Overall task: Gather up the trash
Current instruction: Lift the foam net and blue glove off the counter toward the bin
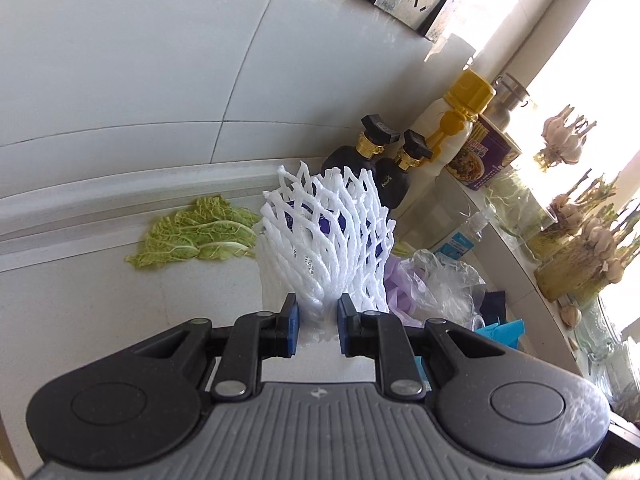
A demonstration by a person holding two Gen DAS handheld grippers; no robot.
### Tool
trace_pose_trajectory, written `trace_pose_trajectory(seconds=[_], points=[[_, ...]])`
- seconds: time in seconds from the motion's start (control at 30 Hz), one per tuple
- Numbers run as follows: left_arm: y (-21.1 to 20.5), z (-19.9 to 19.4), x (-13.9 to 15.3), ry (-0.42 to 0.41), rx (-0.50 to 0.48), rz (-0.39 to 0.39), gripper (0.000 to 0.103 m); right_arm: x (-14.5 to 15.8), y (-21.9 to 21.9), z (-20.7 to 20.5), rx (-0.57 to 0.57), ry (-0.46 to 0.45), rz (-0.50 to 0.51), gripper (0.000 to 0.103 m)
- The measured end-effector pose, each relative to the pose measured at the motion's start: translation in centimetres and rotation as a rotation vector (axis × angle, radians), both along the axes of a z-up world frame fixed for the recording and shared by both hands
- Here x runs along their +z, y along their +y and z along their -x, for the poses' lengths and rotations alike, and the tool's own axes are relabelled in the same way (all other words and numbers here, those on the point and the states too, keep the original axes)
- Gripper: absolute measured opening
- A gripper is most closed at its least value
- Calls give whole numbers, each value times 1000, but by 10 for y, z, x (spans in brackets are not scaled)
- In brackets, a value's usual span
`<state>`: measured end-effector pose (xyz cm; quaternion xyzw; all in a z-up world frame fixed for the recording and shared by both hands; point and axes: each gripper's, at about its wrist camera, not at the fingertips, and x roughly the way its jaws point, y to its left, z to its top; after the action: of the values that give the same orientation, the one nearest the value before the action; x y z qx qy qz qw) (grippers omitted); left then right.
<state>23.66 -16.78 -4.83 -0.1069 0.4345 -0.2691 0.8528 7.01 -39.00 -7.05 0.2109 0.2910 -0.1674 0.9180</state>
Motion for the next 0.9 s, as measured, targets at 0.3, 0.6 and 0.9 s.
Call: trace_pose_trajectory(seconds=[0.3,0.6,0.9], points=[[26,26,5,4,-5,-24,17,12,31,13,40,8,17,2],[54,48,8,12,2,-41,17,17,63,24,75,18,19,2],[87,67,16,7,26,-42,17,18,97,29,115,33,16,2]])
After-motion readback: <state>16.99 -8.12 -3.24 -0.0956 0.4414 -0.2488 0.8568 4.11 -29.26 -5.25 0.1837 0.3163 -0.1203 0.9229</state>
